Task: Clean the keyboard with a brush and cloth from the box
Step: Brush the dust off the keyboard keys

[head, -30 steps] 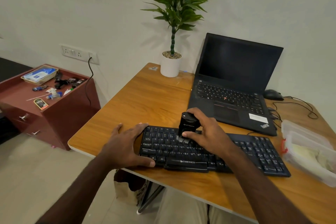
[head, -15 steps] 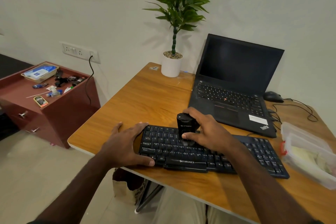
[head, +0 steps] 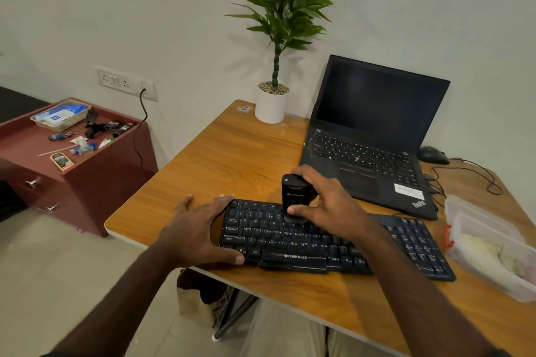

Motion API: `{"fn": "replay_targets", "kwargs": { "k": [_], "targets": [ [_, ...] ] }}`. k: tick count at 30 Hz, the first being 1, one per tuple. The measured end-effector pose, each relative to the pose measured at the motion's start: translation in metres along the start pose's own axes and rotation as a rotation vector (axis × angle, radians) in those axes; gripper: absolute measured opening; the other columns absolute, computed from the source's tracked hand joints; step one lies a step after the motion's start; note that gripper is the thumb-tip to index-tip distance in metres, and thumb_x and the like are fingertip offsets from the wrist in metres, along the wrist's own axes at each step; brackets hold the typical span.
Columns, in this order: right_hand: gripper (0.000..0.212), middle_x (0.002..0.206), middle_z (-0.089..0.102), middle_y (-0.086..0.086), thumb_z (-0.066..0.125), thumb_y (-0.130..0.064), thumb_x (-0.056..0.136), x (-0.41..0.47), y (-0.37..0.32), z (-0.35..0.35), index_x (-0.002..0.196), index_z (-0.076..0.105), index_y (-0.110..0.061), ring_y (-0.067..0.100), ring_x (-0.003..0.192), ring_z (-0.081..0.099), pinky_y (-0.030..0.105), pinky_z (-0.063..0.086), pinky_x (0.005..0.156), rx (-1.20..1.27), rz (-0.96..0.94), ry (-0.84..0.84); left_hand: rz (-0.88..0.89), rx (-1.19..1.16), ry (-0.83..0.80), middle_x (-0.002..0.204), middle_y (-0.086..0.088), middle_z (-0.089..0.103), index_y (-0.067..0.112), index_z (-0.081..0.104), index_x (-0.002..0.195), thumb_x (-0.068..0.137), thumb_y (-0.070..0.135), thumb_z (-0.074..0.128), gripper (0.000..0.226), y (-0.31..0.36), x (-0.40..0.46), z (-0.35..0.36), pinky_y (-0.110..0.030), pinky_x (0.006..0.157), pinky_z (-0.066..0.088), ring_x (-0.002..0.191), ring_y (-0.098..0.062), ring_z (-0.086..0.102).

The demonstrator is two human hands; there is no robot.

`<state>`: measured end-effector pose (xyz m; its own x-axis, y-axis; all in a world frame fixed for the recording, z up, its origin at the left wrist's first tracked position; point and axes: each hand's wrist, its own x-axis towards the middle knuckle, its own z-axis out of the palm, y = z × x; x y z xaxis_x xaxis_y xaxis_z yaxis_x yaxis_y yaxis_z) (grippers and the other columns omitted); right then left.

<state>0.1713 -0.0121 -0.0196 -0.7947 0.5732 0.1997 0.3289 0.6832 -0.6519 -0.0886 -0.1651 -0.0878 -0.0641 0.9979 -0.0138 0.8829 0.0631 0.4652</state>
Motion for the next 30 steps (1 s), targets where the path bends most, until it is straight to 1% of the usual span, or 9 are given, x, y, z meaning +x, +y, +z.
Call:
{"fn": "replay_targets", "kwargs": {
  "k": [2,5,10,13,17,19,22,26,30],
  "targets": [
    [0.050,0.103,0.064,-0.008,0.080,-0.021,0.086,-0.001,-0.001,0.003,0.123,0.050,-0.034,0.014,0.083,0.067,0.026,0.053,0.059,0.052,-0.011,-0.041,-0.002,0.004,-0.002,0.161,0.007,0.030,0.036,0.008,0.157,0.051,0.101,0.050,0.132,0.000,0.000,-0.001,-0.047,0.122,-0.012,0.145,-0.006,0.029],
    [0.051,0.104,0.065,-0.010,0.081,-0.022,0.085,-0.001,0.001,0.005,0.124,0.049,-0.035,0.014,0.091,0.066,0.036,0.058,0.071,0.033,-0.010,-0.052,0.001,-0.002,0.000,0.161,0.008,0.030,0.036,0.008,0.157,0.051,0.101,0.050,0.131,-0.001,0.000,0.000,-0.047,0.122,-0.012,0.145,-0.006,0.029],
    [0.050,0.103,0.064,-0.015,0.082,-0.014,0.083,-0.008,0.006,-0.011,0.119,0.053,-0.036,0.009,0.097,0.065,0.030,0.058,0.074,0.100,0.026,0.053,-0.007,0.008,-0.006,0.161,0.009,0.030,0.037,0.007,0.156,0.051,0.100,0.051,0.131,-0.001,0.000,0.000,-0.048,0.122,-0.011,0.145,-0.005,0.027],
    [0.049,0.103,0.062,-0.019,0.081,-0.008,0.083,-0.017,0.007,-0.015,0.117,0.054,-0.031,0.004,0.097,0.064,0.026,0.057,0.072,0.175,0.039,0.022,-0.005,0.016,-0.008,0.161,0.009,0.030,0.036,0.007,0.156,0.050,0.102,0.049,0.132,-0.002,0.002,0.001,-0.049,0.122,-0.010,0.145,-0.005,0.028],
    [0.049,0.104,0.063,-0.015,0.082,-0.014,0.084,-0.018,0.010,-0.006,0.119,0.053,-0.034,0.011,0.097,0.065,0.029,0.058,0.073,0.136,0.020,-0.028,0.005,0.012,-0.001,0.160,0.009,0.031,0.037,0.007,0.157,0.050,0.102,0.048,0.132,-0.002,0.002,0.002,-0.047,0.122,-0.011,0.144,-0.005,0.030],
    [0.051,0.103,0.064,-0.013,0.081,-0.018,0.084,-0.012,0.010,-0.006,0.121,0.051,-0.038,0.010,0.092,0.065,0.027,0.055,0.068,0.053,0.015,-0.017,-0.001,0.013,-0.002,0.161,0.009,0.030,0.037,0.007,0.157,0.050,0.102,0.048,0.132,-0.001,0.001,0.002,-0.046,0.122,-0.011,0.144,-0.005,0.030],
    [0.051,0.099,0.063,-0.014,0.081,-0.018,0.085,-0.007,0.008,-0.008,0.119,0.050,-0.038,0.000,0.076,0.063,0.013,0.044,0.058,-0.012,0.013,0.028,-0.005,0.006,-0.003,0.161,0.008,0.030,0.037,0.007,0.157,0.050,0.101,0.050,0.132,0.000,0.001,0.000,-0.046,0.122,-0.012,0.145,-0.006,0.029],
    [0.050,0.104,0.063,-0.013,0.082,-0.018,0.084,-0.012,0.007,-0.007,0.118,0.052,-0.038,0.012,0.094,0.064,0.027,0.055,0.069,0.087,0.011,-0.023,-0.004,0.010,-0.004,0.161,0.009,0.029,0.037,0.007,0.157,0.050,0.102,0.049,0.132,-0.001,0.001,0.001,-0.046,0.122,-0.011,0.144,-0.006,0.029],
    [0.051,0.098,0.063,-0.014,0.080,-0.017,0.085,-0.012,0.008,-0.008,0.118,0.049,-0.041,0.005,0.082,0.064,0.017,0.047,0.058,0.011,0.030,0.021,0.002,0.015,0.000,0.161,0.009,0.030,0.037,0.007,0.157,0.049,0.103,0.047,0.133,-0.002,0.001,0.001,-0.046,0.122,-0.010,0.144,-0.005,0.029]
  ]
}}
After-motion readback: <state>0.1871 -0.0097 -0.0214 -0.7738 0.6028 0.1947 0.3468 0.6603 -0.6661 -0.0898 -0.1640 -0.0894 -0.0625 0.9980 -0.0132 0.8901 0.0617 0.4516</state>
